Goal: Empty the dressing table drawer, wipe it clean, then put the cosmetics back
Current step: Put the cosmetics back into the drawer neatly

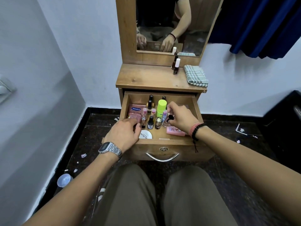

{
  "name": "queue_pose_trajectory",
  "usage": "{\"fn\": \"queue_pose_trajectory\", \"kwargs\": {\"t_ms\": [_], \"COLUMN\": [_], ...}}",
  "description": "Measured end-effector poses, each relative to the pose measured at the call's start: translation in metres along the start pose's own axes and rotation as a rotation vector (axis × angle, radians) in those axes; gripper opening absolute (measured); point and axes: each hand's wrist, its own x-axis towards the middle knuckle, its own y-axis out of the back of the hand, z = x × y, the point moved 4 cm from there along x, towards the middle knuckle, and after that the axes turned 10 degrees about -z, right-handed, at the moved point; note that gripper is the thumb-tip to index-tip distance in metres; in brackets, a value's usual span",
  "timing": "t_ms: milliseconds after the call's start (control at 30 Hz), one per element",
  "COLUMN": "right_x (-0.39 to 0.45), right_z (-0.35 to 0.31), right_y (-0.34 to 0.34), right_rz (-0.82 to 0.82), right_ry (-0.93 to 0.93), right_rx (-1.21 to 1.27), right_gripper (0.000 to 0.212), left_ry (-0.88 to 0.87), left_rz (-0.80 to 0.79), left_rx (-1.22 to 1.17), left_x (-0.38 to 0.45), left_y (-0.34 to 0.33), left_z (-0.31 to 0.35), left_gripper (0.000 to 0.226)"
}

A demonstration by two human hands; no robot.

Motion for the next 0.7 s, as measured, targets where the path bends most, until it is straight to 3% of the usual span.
{"fn": "queue_pose_trajectory", "kwargs": {"t_ms": [567,700], "right_x": [0.010,0.002], "right_z": [0.002,-0.005], "right_y": [-0.010,0.013], "right_rz": [-0.009,0.084], "right_ry": [-0.024,0.036], "right_rx": [-0.084,-0.097], "right_gripper": [0.044,0.043], "left_ry": [0.003,-0.005], "left_rz": [-0.010,0.004], "left_rx": [0.001,0.008], "left_x": [0.001,0.002], "left_y": [-0.002,-0.002], "left_z": [-0.001,-0.001], "left_gripper": [0.028,0.026]}}
